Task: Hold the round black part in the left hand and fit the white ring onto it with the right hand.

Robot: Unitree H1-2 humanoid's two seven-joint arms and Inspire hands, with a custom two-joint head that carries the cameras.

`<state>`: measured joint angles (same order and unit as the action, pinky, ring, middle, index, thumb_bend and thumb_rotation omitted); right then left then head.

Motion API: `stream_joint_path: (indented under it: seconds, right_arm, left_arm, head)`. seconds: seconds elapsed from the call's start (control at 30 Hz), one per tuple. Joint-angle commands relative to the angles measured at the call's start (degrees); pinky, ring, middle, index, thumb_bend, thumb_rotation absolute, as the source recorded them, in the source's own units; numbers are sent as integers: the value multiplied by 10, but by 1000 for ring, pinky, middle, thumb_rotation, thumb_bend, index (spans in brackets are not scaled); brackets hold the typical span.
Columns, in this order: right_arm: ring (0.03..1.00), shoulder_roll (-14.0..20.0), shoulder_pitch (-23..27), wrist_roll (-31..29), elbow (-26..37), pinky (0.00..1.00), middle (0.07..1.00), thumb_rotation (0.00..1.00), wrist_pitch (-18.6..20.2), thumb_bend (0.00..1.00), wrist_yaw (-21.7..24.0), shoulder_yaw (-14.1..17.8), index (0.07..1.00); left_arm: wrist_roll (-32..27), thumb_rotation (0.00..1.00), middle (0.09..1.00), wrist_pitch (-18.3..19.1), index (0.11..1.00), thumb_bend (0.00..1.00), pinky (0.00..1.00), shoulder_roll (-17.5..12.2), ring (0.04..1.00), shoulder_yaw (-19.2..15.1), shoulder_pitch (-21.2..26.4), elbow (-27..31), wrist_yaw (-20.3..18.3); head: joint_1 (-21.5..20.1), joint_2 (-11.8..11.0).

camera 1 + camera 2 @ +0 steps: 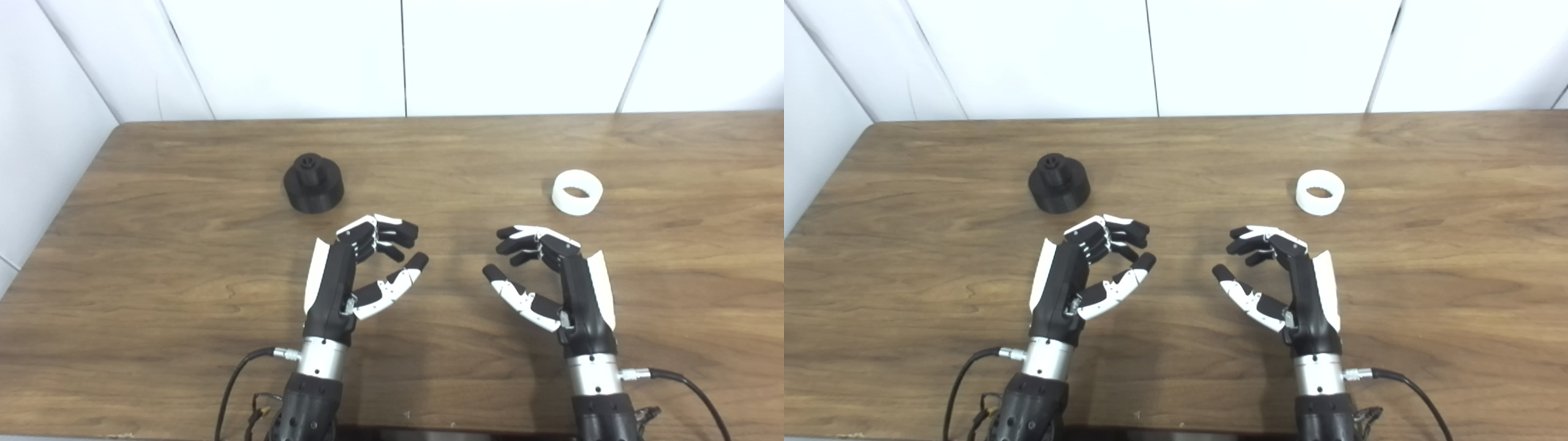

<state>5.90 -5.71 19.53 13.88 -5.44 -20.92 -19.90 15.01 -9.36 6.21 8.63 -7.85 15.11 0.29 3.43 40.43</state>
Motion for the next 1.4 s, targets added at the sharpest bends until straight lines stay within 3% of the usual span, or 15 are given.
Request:
stream_joint_path:
  seconds: [0.0, 0.53, 0.67, 0.7, 0.77, 0.8, 0.93, 1.37]
  right_arm:
    - [581, -66, -20, 5, 21, 491, 642, 160, -8, 496, -5, 4, 498]
    - [586, -64, -22, -1, 22, 499, 642, 161, -8, 496, -2, 5, 498]
    - [588, -59, -24, -6, 23, 501, 643, 159, -11, 495, -1, 8, 498]
    - [589, -54, -25, -13, 20, 501, 644, 159, -20, 495, -1, 11, 498]
    - [598, -48, -25, -25, 15, 508, 648, 157, -34, 496, 1, 15, 498]
    - [599, -44, -26, -29, 13, 509, 649, 157, -38, 496, 1, 19, 497]
    - [606, -30, -30, -34, 3, 526, 661, 162, -48, 496, 6, 34, 498]
    - [594, -25, -32, -49, -25, 525, 656, 166, -90, 498, 23, 59, 499]
  left_arm:
    - [0, 83, 623, -6, 496, 499, 476, -8, 571, 2, -14, 24, 2]
    - [-1, 83, 621, -5, 496, 499, 484, -8, 577, 3, -15, 25, 0]
    - [0, 83, 621, -8, 496, 499, 490, -3, 580, 7, -17, 20, 3]
    - [-1, 83, 621, -11, 496, 499, 491, 0, 582, 10, -17, 16, 3]
    - [0, 83, 623, -16, 496, 500, 488, 4, 585, 16, -17, 11, 6]
    - [3, 83, 623, -20, 496, 500, 487, 7, 585, 19, -16, 4, 9]
    - [7, 82, 630, -26, 497, 501, 514, 18, 602, 30, -15, -16, 20]
    - [29, 83, 626, -26, 496, 500, 515, 18, 597, 43, -11, -25, 45]
  head:
    - [0, 1]
    - [4, 0]
    - [45, -10]
    - [83, -18]
    - [93, -21]
    - [121, -28]
    - [164, -46]
    - [168, -51]
